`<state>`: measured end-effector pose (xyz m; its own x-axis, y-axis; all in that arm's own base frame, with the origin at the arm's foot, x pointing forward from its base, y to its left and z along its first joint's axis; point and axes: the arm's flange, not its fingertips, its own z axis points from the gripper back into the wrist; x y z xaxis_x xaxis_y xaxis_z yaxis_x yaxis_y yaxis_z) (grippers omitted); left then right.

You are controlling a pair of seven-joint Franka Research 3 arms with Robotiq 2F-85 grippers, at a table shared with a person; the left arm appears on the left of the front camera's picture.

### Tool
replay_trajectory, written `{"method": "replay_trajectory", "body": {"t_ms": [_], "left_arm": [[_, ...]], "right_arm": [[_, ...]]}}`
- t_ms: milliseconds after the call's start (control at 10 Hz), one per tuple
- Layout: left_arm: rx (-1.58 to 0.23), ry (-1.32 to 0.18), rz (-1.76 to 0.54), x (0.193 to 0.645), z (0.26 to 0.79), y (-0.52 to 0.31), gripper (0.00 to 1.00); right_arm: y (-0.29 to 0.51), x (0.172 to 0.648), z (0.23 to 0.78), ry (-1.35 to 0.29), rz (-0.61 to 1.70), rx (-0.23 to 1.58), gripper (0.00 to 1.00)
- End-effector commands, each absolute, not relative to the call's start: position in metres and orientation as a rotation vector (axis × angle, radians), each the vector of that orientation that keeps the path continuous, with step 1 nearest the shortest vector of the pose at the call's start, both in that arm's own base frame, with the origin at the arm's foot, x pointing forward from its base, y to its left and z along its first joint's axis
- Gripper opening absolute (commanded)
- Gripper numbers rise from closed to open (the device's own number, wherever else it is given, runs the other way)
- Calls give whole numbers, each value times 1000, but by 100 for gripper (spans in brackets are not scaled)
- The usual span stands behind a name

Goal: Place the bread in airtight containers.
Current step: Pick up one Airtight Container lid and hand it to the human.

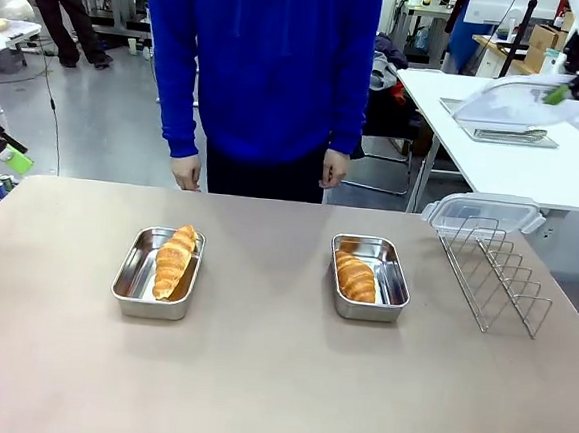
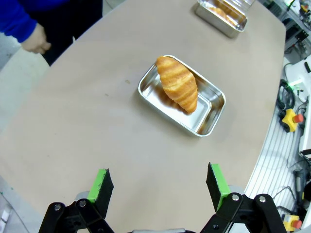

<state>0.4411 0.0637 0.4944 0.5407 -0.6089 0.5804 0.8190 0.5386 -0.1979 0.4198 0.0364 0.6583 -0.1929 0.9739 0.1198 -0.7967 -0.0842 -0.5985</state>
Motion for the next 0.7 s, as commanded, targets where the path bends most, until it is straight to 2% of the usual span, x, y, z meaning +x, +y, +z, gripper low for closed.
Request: {"method": "replay_trajectory", "body": {"t_ms": [0, 300, 600], "left_arm": [[-482, -465, -886, 440, 496, 64, 100], [-482, -465, -886, 440, 496, 64, 100], [-482, -465, -886, 440, 496, 64, 100]], "right_arm": [[60, 423, 646, -753, 1855, -366, 8], [110, 429, 620, -766, 2076, -358, 2], [132, 442, 601, -758, 2142, -351, 0]]}}
